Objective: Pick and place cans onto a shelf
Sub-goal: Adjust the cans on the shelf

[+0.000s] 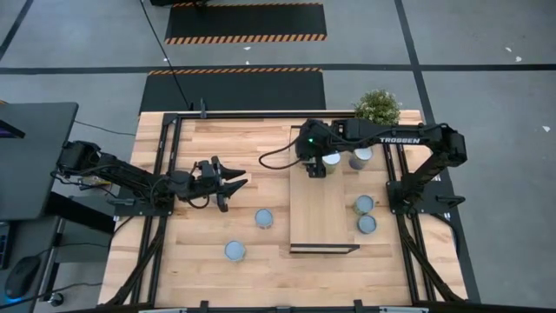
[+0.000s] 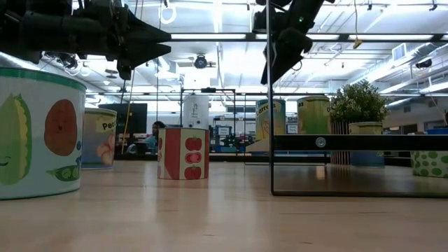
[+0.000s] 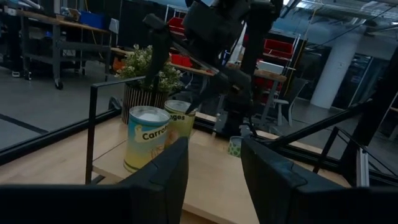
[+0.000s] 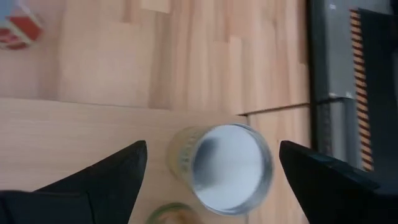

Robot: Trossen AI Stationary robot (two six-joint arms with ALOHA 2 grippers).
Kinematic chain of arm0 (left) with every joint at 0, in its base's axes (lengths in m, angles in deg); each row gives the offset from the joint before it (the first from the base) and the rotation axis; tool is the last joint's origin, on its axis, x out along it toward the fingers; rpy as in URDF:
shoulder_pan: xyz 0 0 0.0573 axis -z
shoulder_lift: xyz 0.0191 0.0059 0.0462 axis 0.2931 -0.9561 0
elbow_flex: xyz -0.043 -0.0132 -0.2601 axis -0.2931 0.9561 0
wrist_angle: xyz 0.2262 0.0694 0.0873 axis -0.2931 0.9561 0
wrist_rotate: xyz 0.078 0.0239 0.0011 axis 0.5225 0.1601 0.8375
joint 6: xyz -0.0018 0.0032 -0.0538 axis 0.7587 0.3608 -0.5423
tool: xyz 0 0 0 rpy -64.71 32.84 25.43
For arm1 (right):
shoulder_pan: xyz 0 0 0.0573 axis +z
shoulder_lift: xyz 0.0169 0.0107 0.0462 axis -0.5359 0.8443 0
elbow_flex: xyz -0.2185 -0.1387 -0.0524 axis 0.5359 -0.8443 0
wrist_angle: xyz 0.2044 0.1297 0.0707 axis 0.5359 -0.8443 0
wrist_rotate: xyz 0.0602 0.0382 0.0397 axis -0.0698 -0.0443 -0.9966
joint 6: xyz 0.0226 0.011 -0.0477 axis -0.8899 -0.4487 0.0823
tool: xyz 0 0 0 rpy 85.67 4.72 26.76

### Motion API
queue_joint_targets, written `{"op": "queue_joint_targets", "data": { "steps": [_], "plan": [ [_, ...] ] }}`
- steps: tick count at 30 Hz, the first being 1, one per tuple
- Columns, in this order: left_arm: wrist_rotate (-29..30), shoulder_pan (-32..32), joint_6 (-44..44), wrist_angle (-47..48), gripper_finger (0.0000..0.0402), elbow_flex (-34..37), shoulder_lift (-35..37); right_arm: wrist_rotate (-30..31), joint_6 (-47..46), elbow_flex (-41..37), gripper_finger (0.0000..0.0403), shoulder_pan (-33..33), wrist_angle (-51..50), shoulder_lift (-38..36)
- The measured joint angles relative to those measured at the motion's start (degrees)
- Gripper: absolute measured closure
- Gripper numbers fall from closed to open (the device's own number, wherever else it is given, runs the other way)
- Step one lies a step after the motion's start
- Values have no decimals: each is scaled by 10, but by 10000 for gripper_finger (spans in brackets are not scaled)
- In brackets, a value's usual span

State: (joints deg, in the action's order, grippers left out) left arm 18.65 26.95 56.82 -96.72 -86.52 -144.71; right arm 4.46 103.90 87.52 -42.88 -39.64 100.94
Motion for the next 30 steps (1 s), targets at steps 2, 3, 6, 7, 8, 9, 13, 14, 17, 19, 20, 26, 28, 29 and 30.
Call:
{"op": "queue_joint_targets", "data": {
  "steps": [2,3,6,7,8,9,13,14,17,19,20,26,28,29,30],
  "plan": [
    [0,0,1,0,248,0,0,-25,2,0,29,-3,2,0],
    [0,0,1,0,248,0,0,-27,3,0,29,-4,7,2],
    [0,0,0,0,248,0,0,-23,4,-1,29,-7,8,5],
    [0,0,1,0,248,0,0,-23,3,-1,29,-7,8,5],
    [0,0,1,0,248,0,0,-23,3,-1,29,-7,10,5],
    [0,0,0,0,248,0,0,-23,3,-1,29,-7,9,5],
    [0,0,0,0,248,0,0,-23,4,-2,29,-6,-8,5],
    [0,0,0,0,248,0,0,-23,5,-7,29,-5,-6,5],
    [0,0,1,0,248,0,0,-23,8,-19,29,-5,-14,5],
    [0,0,0,0,248,0,0,-23,10,-20,29,-5,-20,5],
    [0,0,0,0,248,0,0,-23,13,-20,29,-5,-21,5],
    [0,0,1,0,248,0,0,-23,19,-20,29,-11,-20,5],
    [0,0,0,0,248,0,0,-23,19,-20,29,-13,-19,5],
    [0,0,1,0,248,0,0,-23,19,-20,29,-14,-19,5],
    [0,0,1,0,248,0,0,-23,19,-20,29,-14,-19,5]
  ]
}}
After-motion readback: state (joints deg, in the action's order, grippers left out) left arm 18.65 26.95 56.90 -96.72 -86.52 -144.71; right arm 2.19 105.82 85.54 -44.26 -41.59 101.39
